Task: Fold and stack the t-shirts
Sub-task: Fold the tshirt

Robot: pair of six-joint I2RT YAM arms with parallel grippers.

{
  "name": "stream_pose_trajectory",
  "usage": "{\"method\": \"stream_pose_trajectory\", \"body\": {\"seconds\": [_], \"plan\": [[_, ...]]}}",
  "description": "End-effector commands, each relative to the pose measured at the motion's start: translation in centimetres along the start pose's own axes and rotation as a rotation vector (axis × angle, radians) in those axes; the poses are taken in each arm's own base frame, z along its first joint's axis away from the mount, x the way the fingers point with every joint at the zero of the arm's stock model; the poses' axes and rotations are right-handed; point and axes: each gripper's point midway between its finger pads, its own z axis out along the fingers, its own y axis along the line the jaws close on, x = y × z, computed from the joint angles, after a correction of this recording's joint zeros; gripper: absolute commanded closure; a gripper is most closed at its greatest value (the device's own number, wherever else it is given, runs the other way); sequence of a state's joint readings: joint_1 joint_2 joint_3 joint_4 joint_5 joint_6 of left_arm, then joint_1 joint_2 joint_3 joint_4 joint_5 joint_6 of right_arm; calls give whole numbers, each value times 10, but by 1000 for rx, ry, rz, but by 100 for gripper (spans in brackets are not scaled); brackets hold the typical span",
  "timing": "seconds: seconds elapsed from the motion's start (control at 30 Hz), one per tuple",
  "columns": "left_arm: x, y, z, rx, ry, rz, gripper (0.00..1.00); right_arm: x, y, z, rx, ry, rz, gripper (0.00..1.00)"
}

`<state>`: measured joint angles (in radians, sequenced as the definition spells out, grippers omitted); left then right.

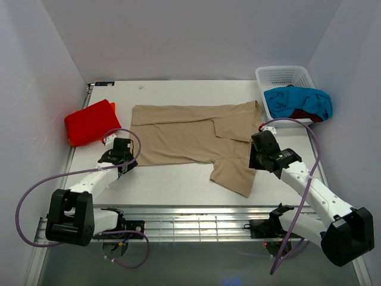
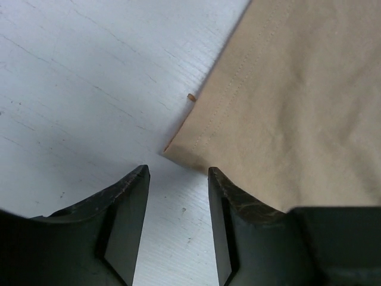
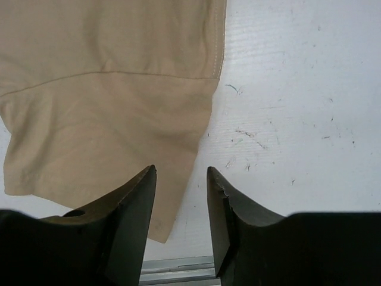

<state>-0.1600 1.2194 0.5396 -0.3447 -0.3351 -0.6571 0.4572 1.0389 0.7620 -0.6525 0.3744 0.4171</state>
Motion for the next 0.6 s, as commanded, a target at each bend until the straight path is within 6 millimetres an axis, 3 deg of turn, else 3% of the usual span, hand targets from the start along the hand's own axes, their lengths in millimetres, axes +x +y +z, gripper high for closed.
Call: {"method": "stream_pose_trajectory", "body": {"seconds": [0.0,0.17,0.33,0.57], "plan": [[-15,0,-4,-29,-40,-18,44,13,4,0,-29,36,5,52],[-22,0,-2,-37,-72,-17,43,16,6,1,-36,47,4,51],[-21,-5,12,-52,-47,22,42,18,6,4,-35,51,7,50],[-20,-10,17,-44,-25,35,45,42,10,19,-32,146,-1,49]]}}
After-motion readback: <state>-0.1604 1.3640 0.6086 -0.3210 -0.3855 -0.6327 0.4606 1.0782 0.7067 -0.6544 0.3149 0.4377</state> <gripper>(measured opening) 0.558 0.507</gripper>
